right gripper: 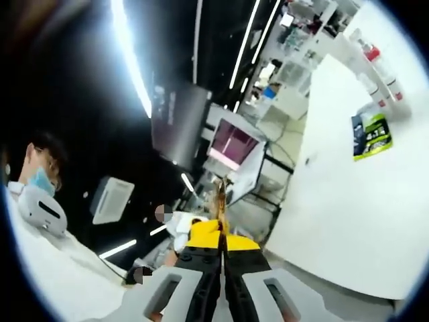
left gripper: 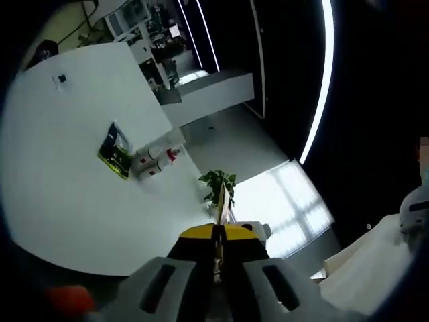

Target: Arrange the skincare products in the storage area until every visible bottle or jar stands upright without overlapping.

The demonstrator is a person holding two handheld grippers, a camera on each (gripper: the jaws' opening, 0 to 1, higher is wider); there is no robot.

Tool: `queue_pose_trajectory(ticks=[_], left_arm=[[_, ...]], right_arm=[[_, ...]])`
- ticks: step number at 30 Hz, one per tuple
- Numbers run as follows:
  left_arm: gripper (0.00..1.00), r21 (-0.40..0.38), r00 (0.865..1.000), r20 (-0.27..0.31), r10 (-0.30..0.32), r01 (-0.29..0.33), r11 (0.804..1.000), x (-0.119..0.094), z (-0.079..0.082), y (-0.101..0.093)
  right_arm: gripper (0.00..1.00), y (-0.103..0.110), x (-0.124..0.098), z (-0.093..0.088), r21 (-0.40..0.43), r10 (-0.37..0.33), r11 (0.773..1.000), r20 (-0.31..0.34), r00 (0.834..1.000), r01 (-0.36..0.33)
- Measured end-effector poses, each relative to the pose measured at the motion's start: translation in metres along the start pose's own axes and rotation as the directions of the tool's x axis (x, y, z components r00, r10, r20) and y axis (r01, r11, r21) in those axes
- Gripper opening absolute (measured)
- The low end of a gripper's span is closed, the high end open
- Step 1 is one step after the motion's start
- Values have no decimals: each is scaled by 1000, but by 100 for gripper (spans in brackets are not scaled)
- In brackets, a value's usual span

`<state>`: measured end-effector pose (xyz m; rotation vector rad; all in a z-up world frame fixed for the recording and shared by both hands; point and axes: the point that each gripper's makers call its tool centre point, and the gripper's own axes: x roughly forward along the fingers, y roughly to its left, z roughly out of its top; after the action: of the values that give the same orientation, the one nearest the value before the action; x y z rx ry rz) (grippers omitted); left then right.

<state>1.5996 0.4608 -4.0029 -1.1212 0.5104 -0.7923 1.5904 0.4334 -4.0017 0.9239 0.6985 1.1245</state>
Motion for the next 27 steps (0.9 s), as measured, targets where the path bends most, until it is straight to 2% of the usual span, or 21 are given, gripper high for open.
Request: queue_pose_trajectory(ticks=[9, 18, 27], left_arm=[[0, -15, 1000, 13, -16, 16, 1000, -1, 3, -2], [0, -15, 999, 35, 7, -6, 1000, -4, 6, 1], [0, -26, 1000, 11, 14, -13, 1000, -1, 1, 4]], right_arm=[[0, 3, 2, 1, -5, -4, 1000, -3, 1000, 4], [1, 2, 3, 0, -10, -12, 1000, 36, 999, 12], [0, 1, -5, -1, 11, -38, 999, 68, 997, 37]])
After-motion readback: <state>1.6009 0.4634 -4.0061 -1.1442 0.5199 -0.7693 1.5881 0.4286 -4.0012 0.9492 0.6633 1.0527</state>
